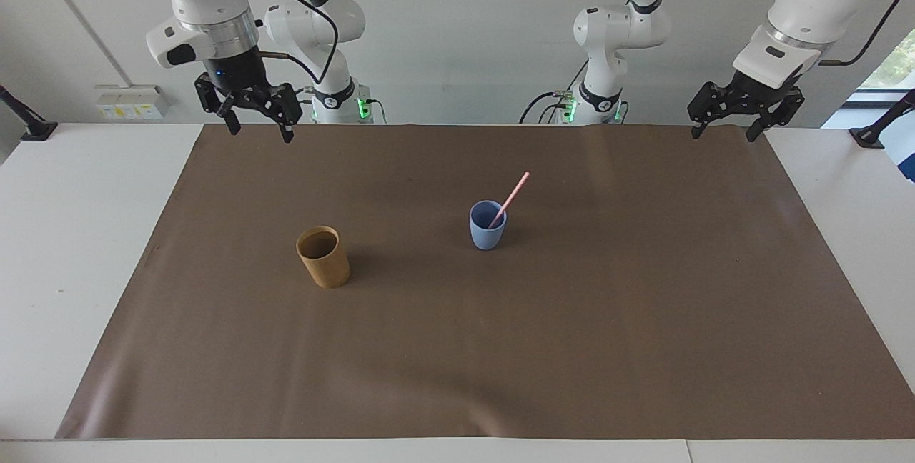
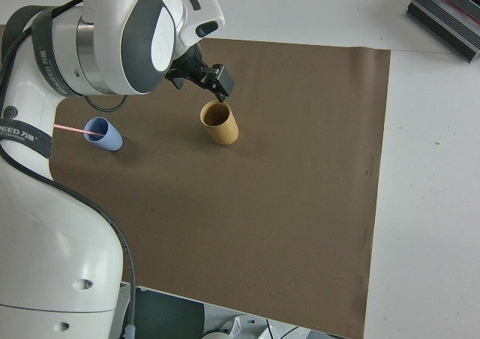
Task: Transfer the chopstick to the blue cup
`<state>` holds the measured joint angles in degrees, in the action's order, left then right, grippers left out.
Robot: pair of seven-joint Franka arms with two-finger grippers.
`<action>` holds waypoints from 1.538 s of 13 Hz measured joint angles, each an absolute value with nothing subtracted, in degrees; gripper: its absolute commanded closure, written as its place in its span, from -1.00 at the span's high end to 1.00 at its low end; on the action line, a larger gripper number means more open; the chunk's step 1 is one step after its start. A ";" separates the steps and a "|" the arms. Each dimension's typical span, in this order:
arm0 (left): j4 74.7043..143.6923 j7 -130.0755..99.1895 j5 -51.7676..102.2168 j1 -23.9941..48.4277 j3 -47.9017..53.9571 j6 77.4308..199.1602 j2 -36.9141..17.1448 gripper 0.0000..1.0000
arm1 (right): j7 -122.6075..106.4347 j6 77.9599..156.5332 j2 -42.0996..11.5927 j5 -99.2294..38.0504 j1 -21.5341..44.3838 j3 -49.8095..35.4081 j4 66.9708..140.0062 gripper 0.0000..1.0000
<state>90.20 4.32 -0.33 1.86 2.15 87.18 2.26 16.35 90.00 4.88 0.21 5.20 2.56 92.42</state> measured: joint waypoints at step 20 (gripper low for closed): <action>90.32 4.30 -0.33 1.86 2.14 87.15 2.26 1.00 | 6.08 83.40 4.60 1.90 1.86 2.81 88.79 1.00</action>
<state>90.32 4.30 -0.33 1.86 2.14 87.15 2.26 6.08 83.40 4.60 1.90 1.86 2.81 88.79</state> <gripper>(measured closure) 0.000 0.000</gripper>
